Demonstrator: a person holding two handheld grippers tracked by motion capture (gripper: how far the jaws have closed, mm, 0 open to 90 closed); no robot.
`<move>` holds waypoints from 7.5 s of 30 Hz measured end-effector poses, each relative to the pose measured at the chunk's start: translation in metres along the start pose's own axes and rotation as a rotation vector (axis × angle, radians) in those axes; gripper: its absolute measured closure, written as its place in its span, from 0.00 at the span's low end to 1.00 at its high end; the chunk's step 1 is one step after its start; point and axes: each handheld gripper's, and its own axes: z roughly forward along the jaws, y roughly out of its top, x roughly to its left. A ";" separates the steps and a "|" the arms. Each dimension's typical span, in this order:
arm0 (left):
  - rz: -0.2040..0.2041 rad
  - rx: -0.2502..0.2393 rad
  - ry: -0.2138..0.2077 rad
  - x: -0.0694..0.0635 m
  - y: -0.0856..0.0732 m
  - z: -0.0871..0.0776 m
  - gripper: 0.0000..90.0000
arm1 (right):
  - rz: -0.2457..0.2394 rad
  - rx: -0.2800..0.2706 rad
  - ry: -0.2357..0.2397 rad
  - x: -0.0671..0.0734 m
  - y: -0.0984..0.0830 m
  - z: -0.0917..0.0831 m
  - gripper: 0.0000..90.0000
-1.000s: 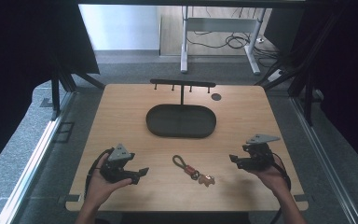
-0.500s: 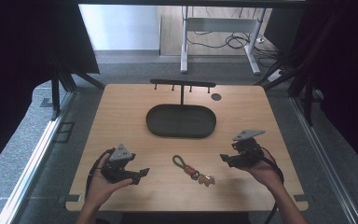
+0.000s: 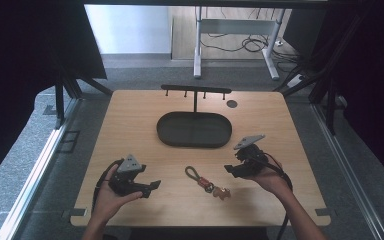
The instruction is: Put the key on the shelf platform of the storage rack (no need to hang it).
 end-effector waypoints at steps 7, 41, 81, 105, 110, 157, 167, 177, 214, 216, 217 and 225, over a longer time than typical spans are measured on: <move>-0.001 0.000 0.005 0.001 0.000 -0.001 0.25 | -0.018 0.016 0.011 0.004 0.004 0.005 0.43; 0.005 0.008 0.003 -0.003 0.000 0.000 0.25 | -0.119 0.117 0.090 0.040 0.022 0.047 0.50; 0.014 -0.002 0.001 -0.004 0.001 -0.004 0.25 | -0.173 0.259 0.148 0.061 0.018 0.092 0.73; 0.009 -0.014 0.009 -0.002 0.001 -0.008 0.25 | -0.172 0.170 0.091 0.044 0.053 0.024 0.73; 0.007 -0.014 0.009 -0.002 0.000 -0.008 0.25 | -0.182 0.165 0.086 0.043 0.059 0.022 0.73; 0.004 -0.013 0.011 -0.001 0.000 -0.007 0.25 | -0.197 0.175 0.017 -0.012 0.106 0.023 0.73; 0.007 -0.009 0.011 0.000 0.000 -0.007 0.25 | -0.201 0.180 -0.002 -0.021 0.116 0.025 0.73; 0.002 -0.014 0.013 0.002 -0.001 -0.009 0.25 | -0.215 0.194 -0.019 -0.026 0.127 0.030 0.73; -0.010 -0.030 0.000 0.006 -0.002 -0.012 0.25 | -0.221 0.231 -0.039 -0.056 0.160 0.064 0.73; -0.013 -0.033 0.000 0.006 -0.002 -0.012 0.25 | -0.214 0.234 -0.038 -0.056 0.161 0.065 0.73; -0.014 -0.033 0.000 0.006 -0.002 -0.012 0.25 | -0.212 0.235 -0.037 -0.057 0.161 0.067 0.73; -0.016 -0.036 0.001 0.006 -0.002 -0.013 0.25 | -0.215 0.234 -0.046 -0.063 0.160 0.076 0.73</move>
